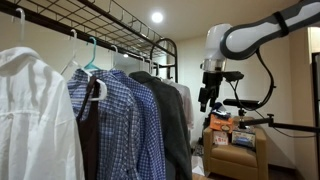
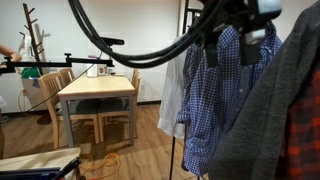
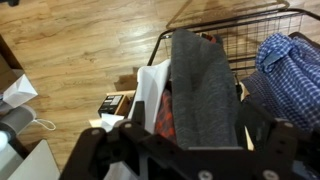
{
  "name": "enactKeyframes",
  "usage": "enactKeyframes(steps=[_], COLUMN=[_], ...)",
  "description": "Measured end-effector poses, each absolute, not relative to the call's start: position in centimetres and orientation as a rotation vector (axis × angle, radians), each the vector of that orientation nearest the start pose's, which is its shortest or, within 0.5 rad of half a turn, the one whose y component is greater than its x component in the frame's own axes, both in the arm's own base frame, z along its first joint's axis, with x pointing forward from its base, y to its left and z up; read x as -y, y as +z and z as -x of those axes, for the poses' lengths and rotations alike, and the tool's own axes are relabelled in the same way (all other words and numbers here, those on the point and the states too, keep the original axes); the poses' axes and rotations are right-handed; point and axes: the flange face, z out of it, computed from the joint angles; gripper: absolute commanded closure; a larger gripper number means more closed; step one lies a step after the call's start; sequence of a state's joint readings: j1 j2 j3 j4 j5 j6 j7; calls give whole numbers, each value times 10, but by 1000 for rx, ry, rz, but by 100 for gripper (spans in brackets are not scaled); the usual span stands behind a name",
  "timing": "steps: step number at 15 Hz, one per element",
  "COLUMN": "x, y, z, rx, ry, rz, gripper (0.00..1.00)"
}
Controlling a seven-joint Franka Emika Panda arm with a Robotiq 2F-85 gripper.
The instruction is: Pick the white shirt on the hang and move it to the right
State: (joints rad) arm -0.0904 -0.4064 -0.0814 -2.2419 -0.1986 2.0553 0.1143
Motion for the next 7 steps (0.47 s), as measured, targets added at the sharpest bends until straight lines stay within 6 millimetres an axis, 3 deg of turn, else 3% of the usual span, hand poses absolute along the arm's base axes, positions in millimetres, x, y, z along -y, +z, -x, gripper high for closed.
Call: enactKeyframes(steps=[4,7], x=[68,65], y=[527,524], z=[-442,-442], rx=[-227,-210], ry=[-264,-254], rz=[3247,3249], gripper=[0,0])
